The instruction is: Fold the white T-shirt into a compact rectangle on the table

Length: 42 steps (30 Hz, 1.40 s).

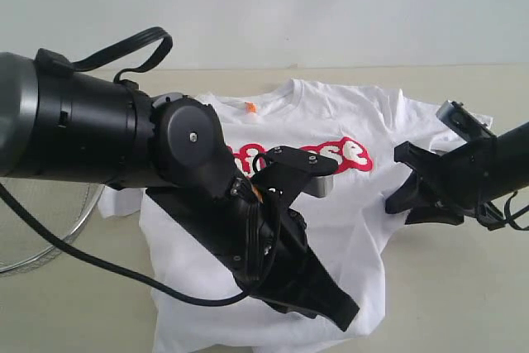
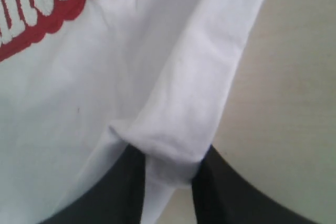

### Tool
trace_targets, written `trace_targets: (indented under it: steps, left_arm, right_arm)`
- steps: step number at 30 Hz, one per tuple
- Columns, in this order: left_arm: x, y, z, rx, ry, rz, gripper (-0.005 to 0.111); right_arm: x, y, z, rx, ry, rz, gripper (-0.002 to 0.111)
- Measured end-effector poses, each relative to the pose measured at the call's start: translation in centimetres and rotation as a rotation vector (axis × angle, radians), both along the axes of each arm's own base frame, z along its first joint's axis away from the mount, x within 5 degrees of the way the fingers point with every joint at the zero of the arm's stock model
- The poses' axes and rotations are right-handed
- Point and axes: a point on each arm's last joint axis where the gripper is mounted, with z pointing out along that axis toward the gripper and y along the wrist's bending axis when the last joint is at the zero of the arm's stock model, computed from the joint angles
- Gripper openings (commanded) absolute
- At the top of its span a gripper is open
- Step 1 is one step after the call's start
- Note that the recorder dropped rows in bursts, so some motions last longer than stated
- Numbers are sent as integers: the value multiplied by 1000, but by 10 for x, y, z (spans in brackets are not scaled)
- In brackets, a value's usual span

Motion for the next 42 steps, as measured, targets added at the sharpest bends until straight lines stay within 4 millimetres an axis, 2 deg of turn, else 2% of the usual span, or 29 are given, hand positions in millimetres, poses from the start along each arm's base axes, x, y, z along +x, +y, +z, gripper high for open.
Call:
trace_targets:
  steps: [2,12,14,21,32,38,42]
  left_arm:
    - [0,0,0,0,0,0,5]
    - [0,0,0,0,0,0,5]
    - [0,0,0,1,-1,-2,5]
    - [0,0,0,3,-6,-4,5]
    - [0,2,-1,26,-15,-28,5]
    - [3,9,-1,57,-3,-38,5]
    - [9,18,9,50,-21,-20,5]
  right_arm:
    - [0,0,0,2,-1,-2,8]
    - [0,1,2,14,-1,0,6]
    - [-1,1,7,16,-4,4,-1]
    - [-6,0,24,-22,-11,20,0]
    - [-14,-10,40,-161,114,112,0]
    - [-11,-13,62,-193,148,146,0]
    - [-8,-18,76,-241,191,177,0]
